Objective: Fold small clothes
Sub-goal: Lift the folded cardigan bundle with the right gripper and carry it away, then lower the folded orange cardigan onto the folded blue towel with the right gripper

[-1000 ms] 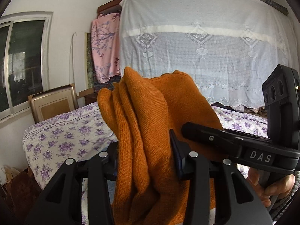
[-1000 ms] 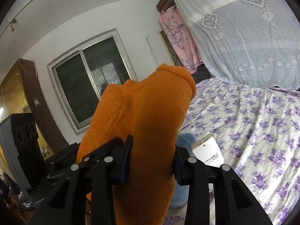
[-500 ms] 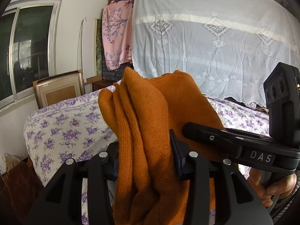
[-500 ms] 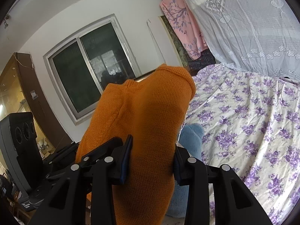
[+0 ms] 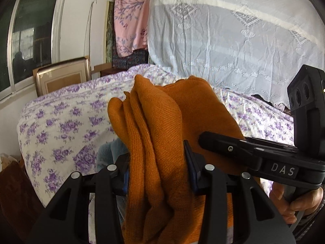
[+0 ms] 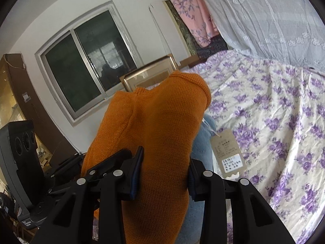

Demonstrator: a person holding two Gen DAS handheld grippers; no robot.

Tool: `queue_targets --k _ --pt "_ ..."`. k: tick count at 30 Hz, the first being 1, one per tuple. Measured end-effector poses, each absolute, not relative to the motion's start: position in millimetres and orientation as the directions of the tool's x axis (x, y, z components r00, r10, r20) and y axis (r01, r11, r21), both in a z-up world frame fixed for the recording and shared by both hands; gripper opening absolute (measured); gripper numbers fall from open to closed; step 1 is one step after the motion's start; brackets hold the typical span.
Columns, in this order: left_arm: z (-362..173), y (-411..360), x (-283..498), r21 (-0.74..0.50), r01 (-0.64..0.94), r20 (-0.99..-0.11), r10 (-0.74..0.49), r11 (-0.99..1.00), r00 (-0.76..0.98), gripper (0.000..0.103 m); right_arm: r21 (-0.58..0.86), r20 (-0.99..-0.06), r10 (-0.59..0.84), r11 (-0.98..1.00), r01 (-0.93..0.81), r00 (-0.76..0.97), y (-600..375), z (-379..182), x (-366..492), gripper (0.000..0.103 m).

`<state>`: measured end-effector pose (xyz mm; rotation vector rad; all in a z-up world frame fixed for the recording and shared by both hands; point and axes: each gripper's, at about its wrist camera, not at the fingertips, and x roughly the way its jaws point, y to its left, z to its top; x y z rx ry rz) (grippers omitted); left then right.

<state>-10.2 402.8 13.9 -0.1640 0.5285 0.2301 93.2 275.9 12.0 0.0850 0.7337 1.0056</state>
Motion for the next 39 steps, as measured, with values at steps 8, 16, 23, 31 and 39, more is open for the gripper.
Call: queue_targets --k 8,16,23,31,39 --pt "-13 402 -7 -0.011 -0.337 -0.537 0.279 0.941 0.796 0.07 0.355 -0.552 0.767 0.571 -0.74 0.327 286 -13 94 0.039" --pt "-36 424 -6 -0.147 -0.324 -0.557 0.193 0.934 0.808 0.082 0.446 -0.571 0.782 0.55 -0.706 0.249 282 -37 109 0.047" --pt "-40 429 -8 -0.175 -0.34 -0.563 0.19 0.924 0.804 0.089 0.449 -0.573 0.785 0.542 -0.71 0.237 282 -38 109 0.051" --pt "5 425 -22 -0.133 -0.388 -0.489 0.28 0.912 0.826 0.088 0.333 -0.562 0.757 0.577 -0.746 0.334 275 2 102 0.052" --pt "7 436 1 -0.065 -0.468 -0.535 0.365 0.881 0.762 0.088 0.306 -0.526 0.75 0.606 -0.734 0.4 282 18 122 0.022"
